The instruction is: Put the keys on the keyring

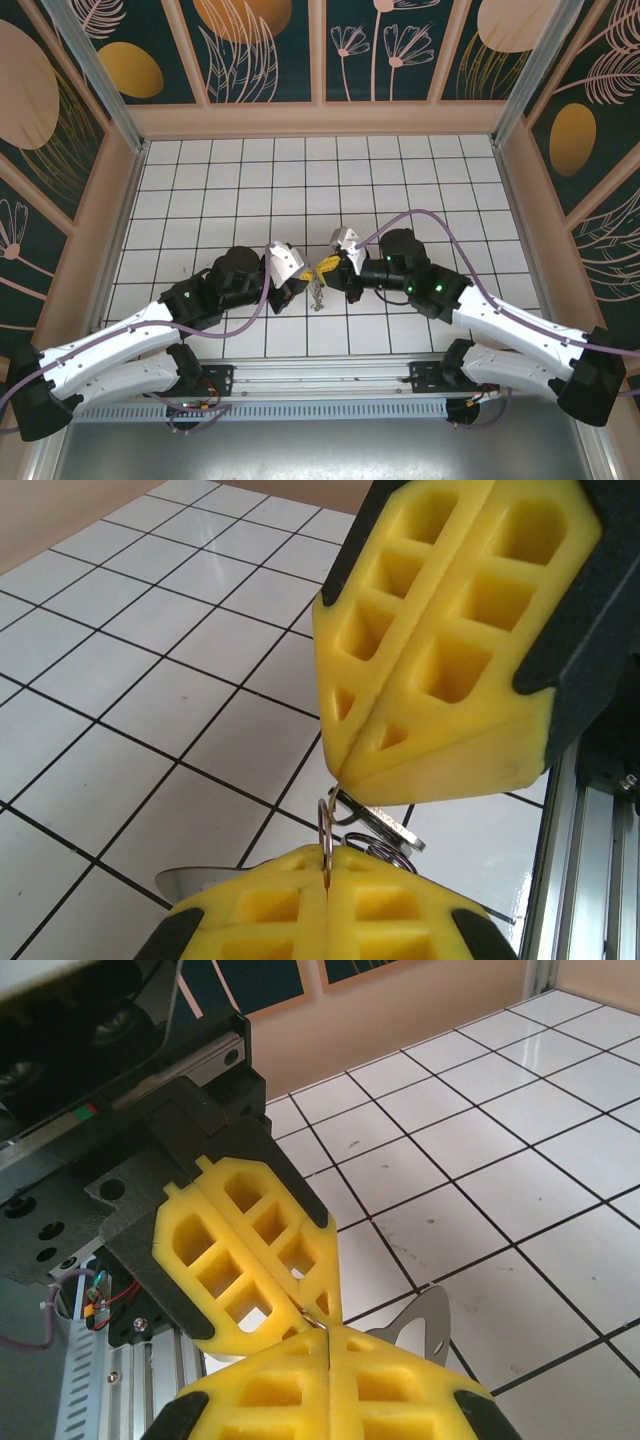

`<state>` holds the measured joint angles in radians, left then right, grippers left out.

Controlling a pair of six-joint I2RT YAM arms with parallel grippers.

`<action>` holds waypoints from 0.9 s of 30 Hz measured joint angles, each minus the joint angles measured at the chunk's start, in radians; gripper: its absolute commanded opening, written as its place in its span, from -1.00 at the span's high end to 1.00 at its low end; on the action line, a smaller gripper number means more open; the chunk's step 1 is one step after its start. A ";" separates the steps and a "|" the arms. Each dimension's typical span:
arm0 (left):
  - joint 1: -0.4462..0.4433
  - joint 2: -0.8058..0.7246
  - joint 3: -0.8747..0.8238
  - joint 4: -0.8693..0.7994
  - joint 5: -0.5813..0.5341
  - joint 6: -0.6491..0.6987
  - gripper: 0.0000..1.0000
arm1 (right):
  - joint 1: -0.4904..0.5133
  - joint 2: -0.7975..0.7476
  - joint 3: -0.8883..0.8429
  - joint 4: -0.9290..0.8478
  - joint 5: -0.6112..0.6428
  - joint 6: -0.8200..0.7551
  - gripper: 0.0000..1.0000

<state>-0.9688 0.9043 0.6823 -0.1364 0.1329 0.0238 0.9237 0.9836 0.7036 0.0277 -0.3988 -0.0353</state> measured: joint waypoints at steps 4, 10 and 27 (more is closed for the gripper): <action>0.000 0.000 0.000 -0.003 -0.003 0.000 1.00 | 0.001 0.014 0.005 -0.001 -0.002 0.000 1.00; 0.000 0.000 0.001 -0.002 -0.005 0.000 1.00 | 0.001 0.015 0.013 -0.011 0.011 0.013 1.00; 0.002 -0.003 0.001 -0.006 -0.026 0.001 1.00 | 0.003 0.057 0.046 -0.039 0.035 0.042 1.00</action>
<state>-0.9668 0.9016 0.6830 -0.1429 0.1066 0.0250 0.9268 1.0405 0.7498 -0.0116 -0.3637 0.0071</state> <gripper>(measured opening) 0.043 0.044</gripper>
